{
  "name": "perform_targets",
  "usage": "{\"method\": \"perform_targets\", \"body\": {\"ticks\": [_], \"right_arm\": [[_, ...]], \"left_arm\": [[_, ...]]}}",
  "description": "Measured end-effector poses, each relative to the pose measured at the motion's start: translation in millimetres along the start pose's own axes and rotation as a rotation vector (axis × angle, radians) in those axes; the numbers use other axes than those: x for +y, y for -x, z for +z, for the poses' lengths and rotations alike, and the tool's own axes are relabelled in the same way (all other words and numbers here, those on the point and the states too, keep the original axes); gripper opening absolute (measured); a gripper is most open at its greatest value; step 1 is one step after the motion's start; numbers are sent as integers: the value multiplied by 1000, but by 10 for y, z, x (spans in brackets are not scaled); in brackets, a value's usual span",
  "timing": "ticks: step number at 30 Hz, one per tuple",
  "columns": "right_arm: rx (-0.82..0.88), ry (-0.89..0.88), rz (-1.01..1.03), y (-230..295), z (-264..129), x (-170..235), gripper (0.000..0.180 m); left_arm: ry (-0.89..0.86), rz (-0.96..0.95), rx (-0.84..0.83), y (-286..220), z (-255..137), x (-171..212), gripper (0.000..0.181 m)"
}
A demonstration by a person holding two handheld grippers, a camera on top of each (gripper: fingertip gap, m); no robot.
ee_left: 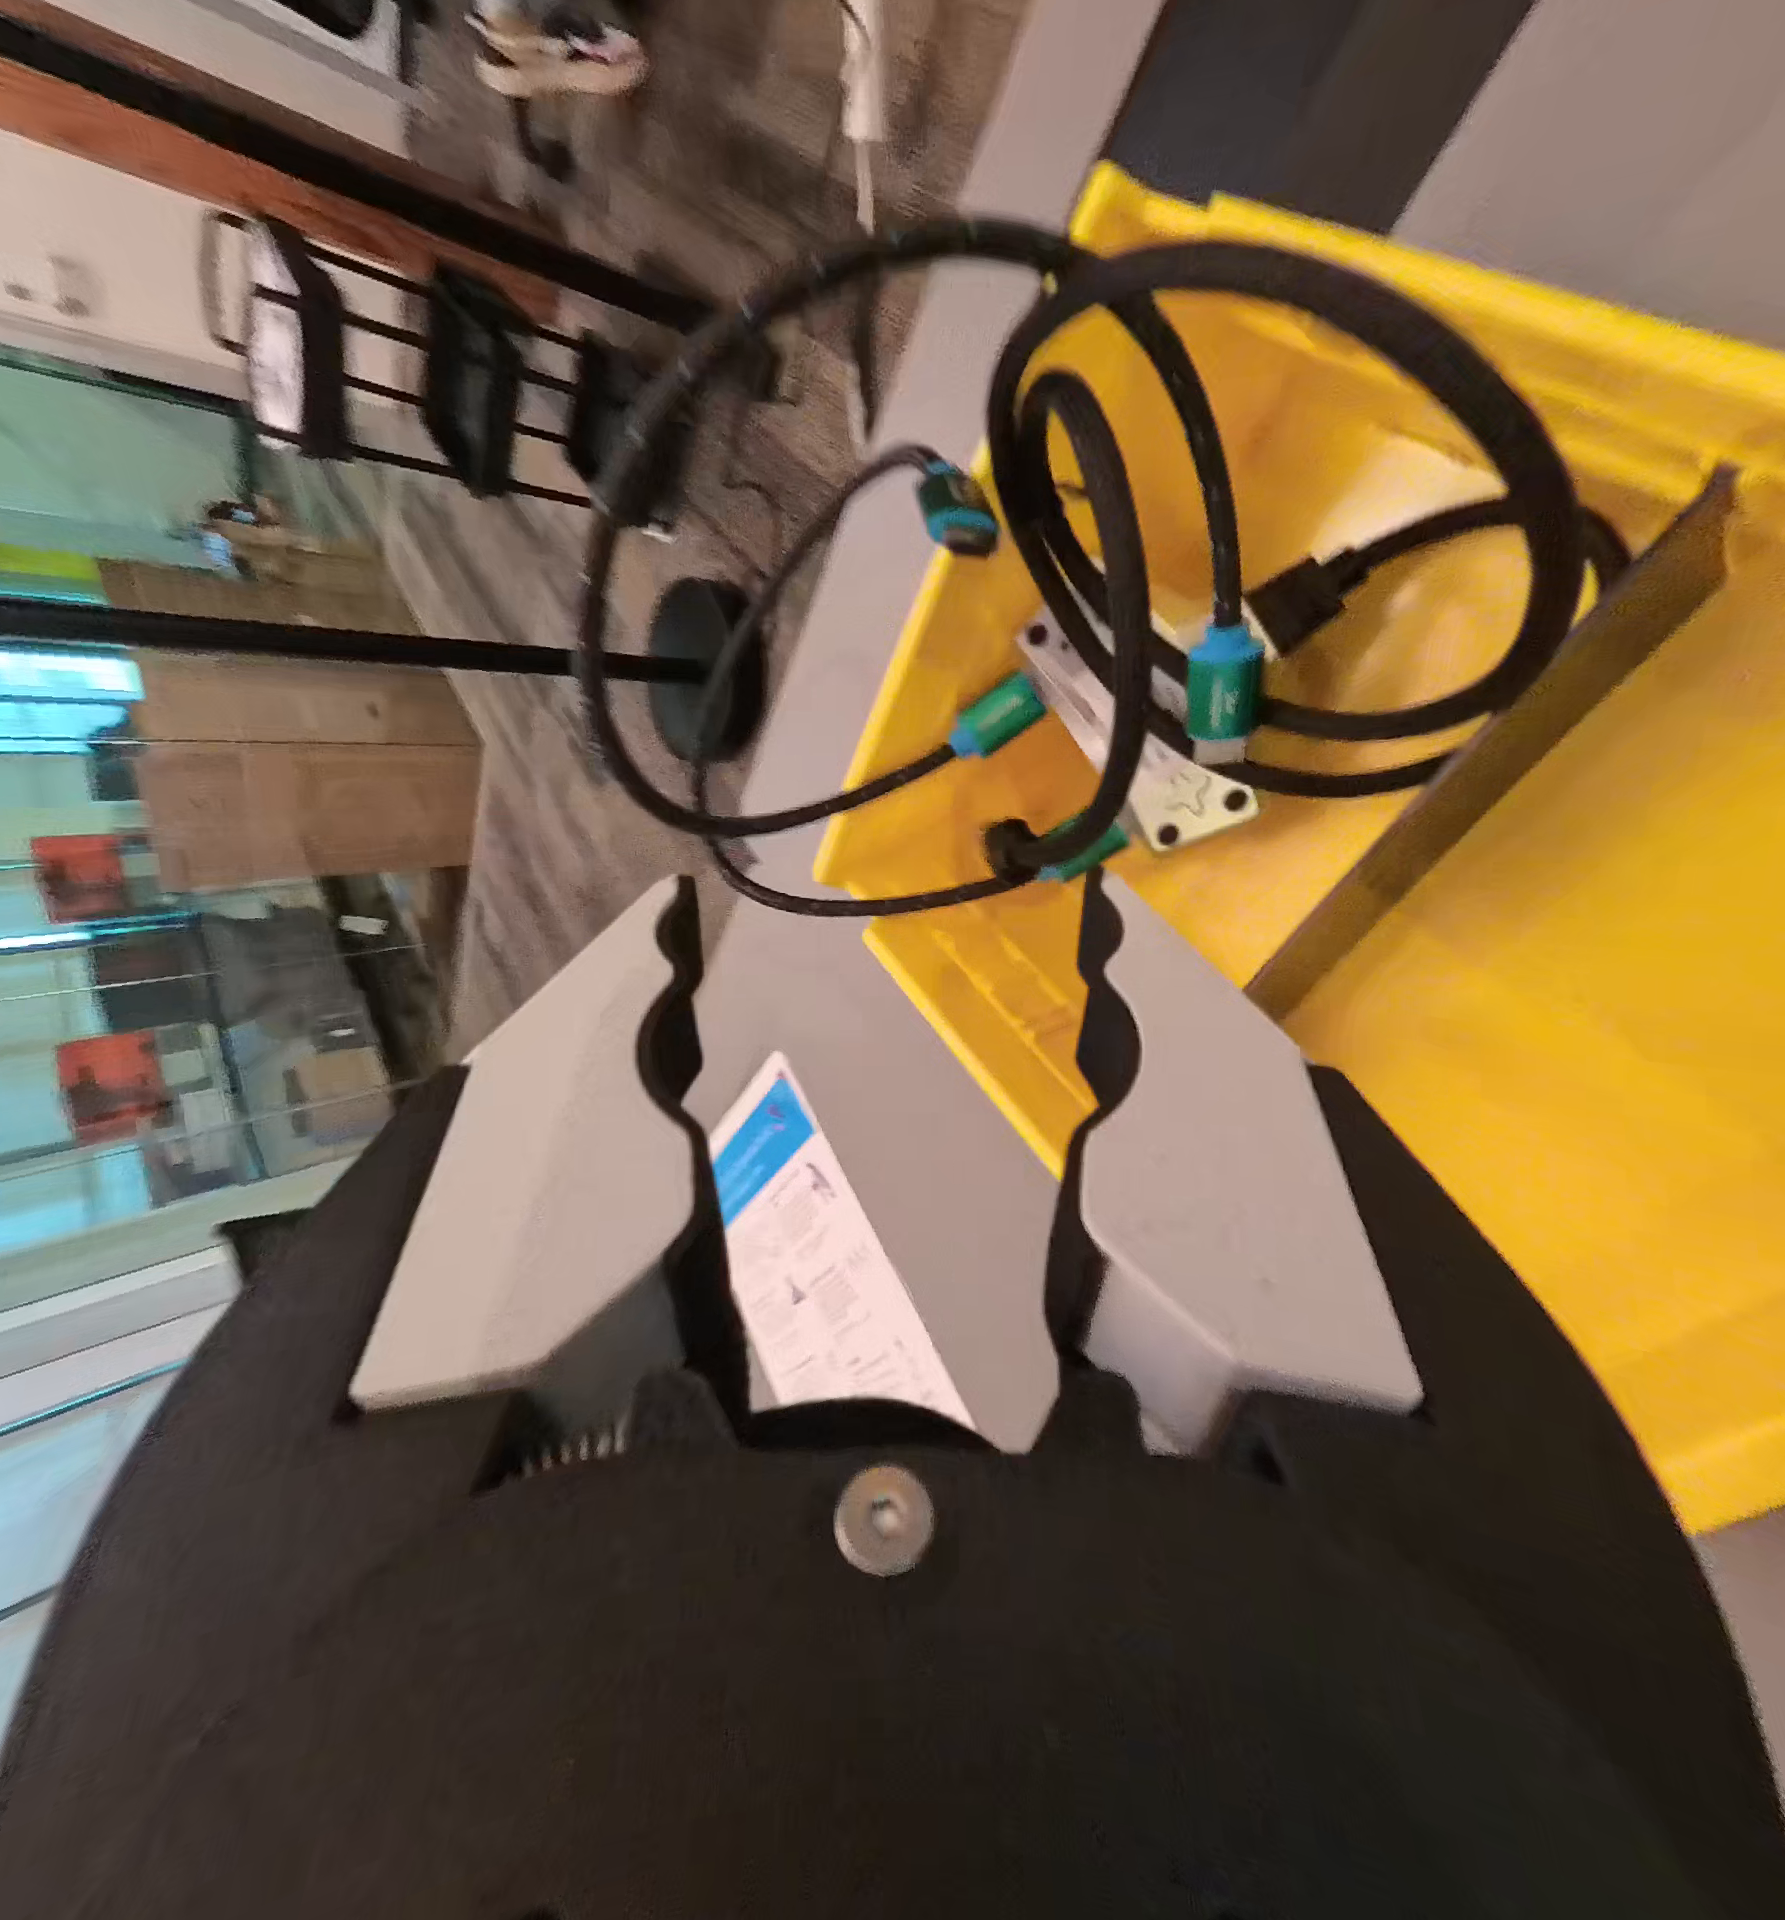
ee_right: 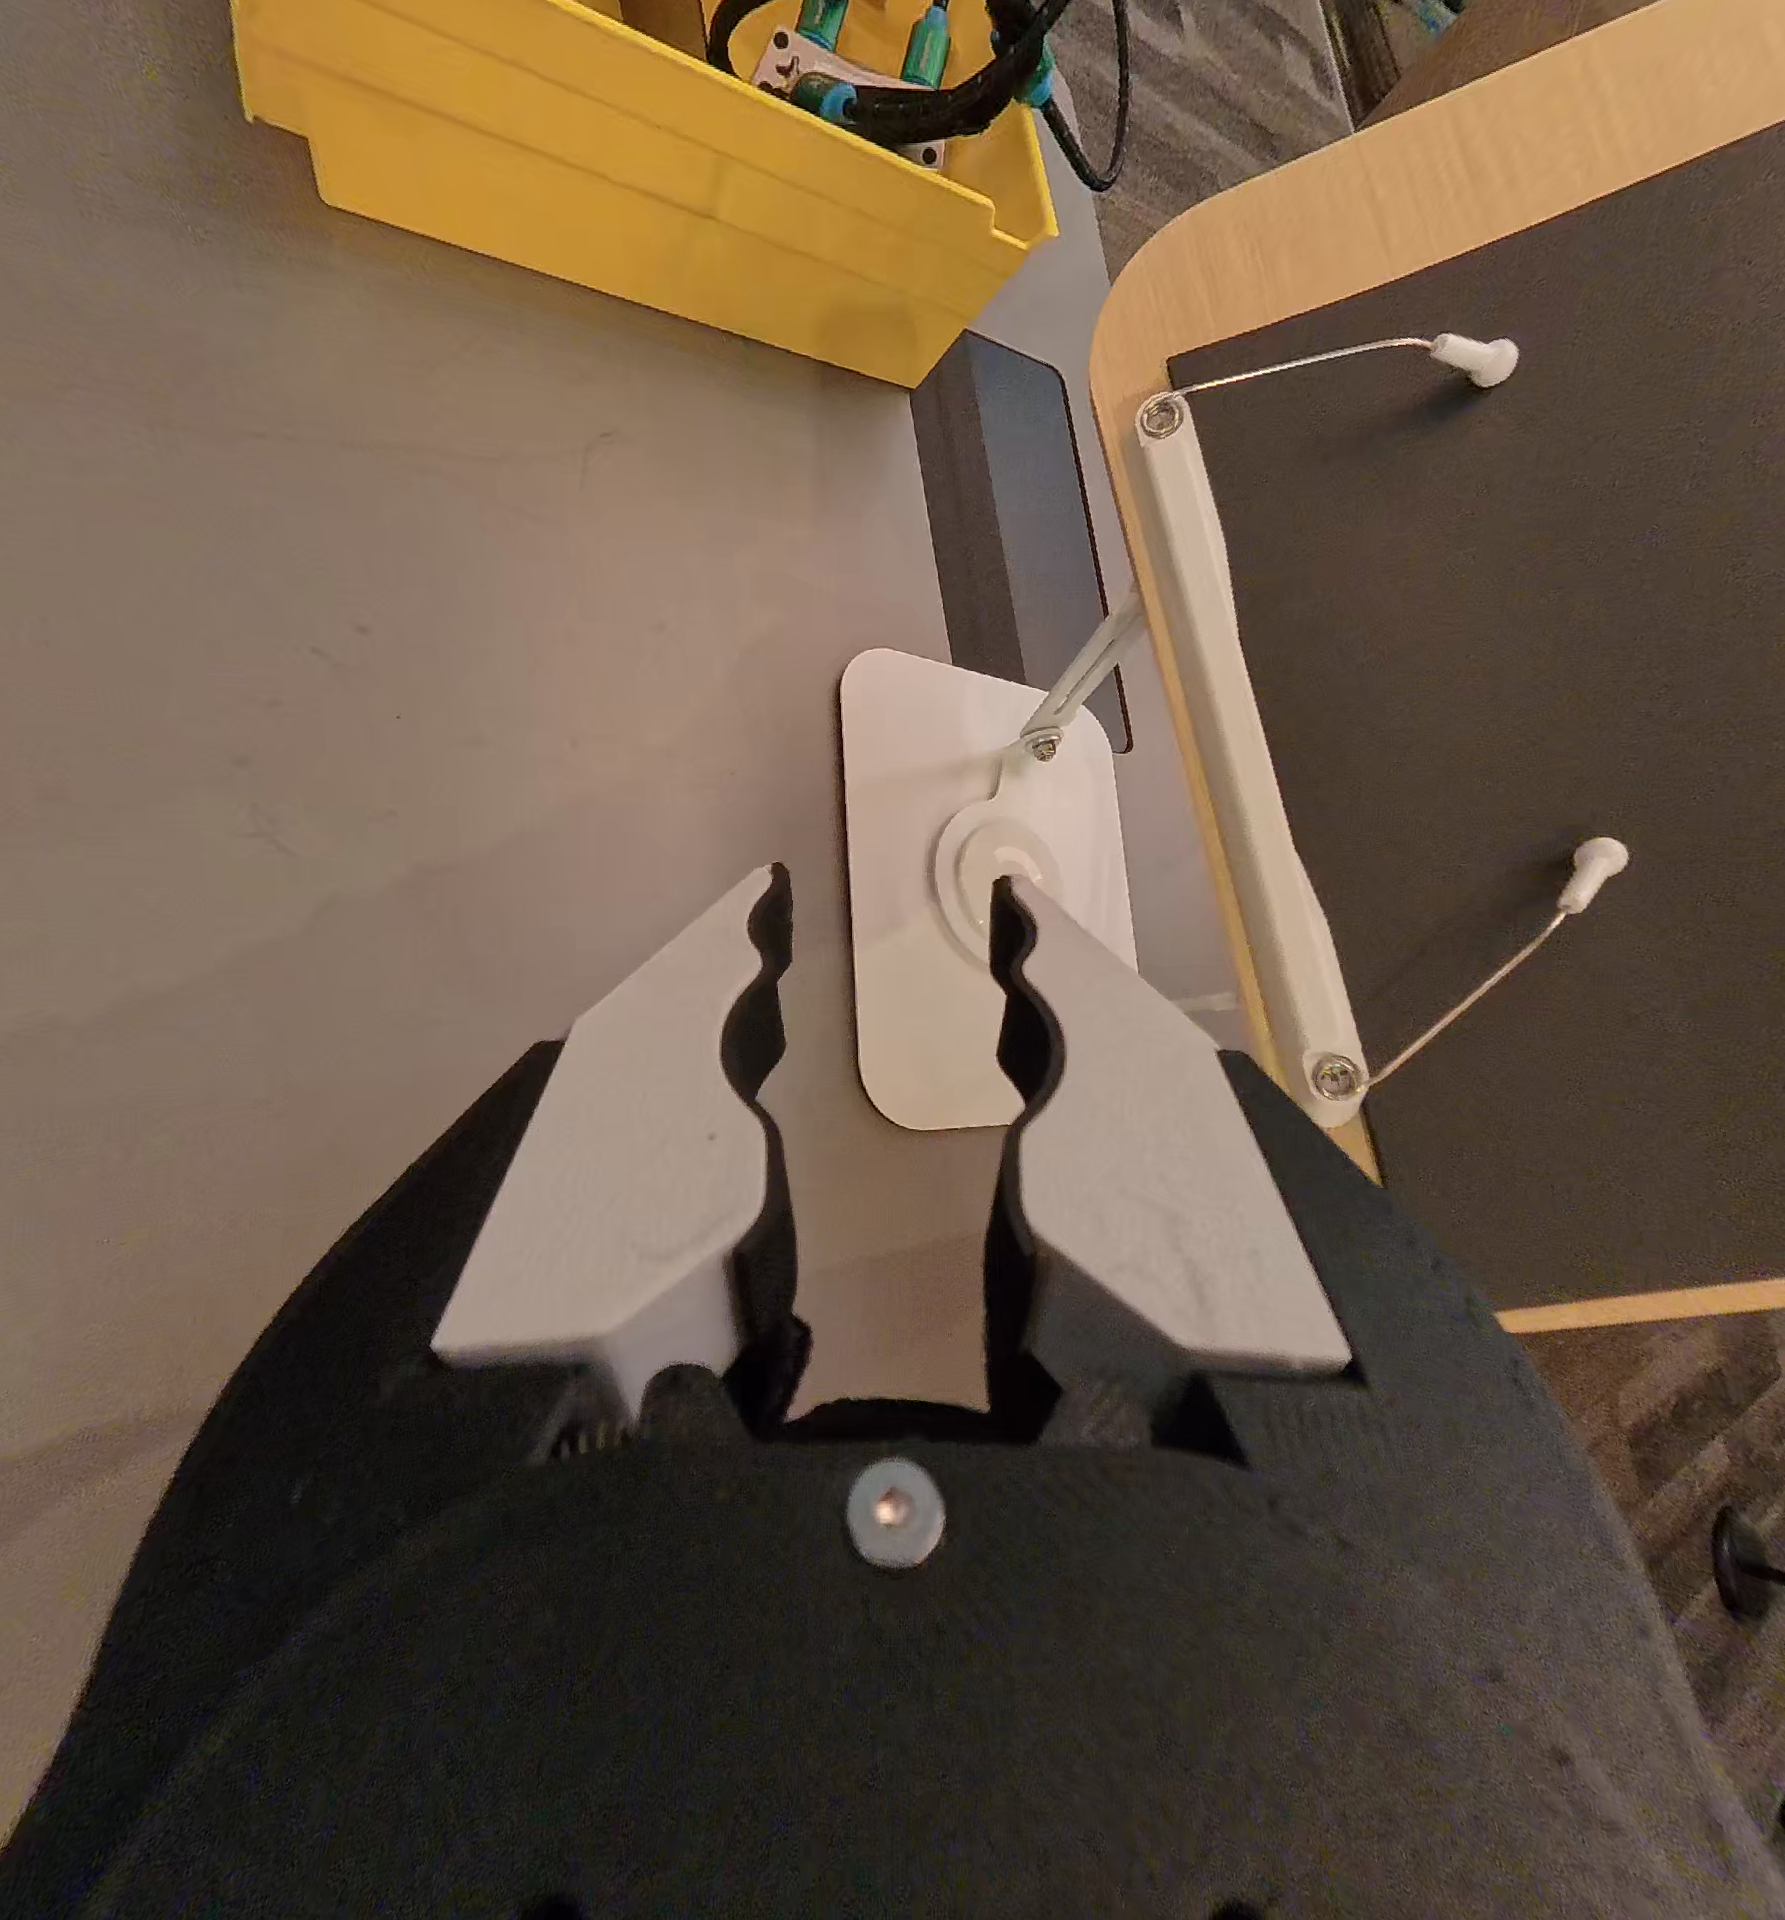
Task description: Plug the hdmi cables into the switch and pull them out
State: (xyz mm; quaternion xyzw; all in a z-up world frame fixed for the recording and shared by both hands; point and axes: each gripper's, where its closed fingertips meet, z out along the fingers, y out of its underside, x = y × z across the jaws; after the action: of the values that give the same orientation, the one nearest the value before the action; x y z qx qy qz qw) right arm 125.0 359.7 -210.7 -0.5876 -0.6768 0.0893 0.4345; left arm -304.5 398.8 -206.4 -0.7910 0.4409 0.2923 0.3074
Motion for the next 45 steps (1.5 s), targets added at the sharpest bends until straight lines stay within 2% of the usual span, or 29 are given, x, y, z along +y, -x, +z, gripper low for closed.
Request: {"method": "perform_targets", "body": {"ticks": [2,5,6,8,11,14,21,27,29,35,38,40,45], "right_arm": [[-5,5,1,6,22,17,36],[-17,16,3,19,66,54,36],[-21,20,4,23,83,69,37],[-27,32,7,27,117,105,37],[-33,47,8,33,153,149,36],[-37,52,9,36,167,165,36],[-35,46,13,25,152,171,36],[-42,51,13,35,177,187,37],[-44,49,13,37,180,184,36],[-44,49,14,34,176,191,37],[-42,46,17,26,167,193,37],[-41,45,18,22,161,195,37],[-39,46,19,16,152,201,36]], "left_arm": [[51,7,137,-196,134,161,55],[146,75,200,-388,269,371,49],[143,78,248,-498,295,381,46],[127,49,344,-690,317,377,26],[64,-38,421,-828,368,273,23],[2,-136,457,-901,495,156,33],[33,-233,410,-828,864,136,36],[133,-221,386,-781,1090,187,64],[136,-232,414,-801,1121,162,66],[157,-260,519,-871,1149,132,99],[169,-275,543,-888,1163,137,98],[191,-243,510,-872,1208,190,89],[216,-262,521,-978,1316,190,83]]}}
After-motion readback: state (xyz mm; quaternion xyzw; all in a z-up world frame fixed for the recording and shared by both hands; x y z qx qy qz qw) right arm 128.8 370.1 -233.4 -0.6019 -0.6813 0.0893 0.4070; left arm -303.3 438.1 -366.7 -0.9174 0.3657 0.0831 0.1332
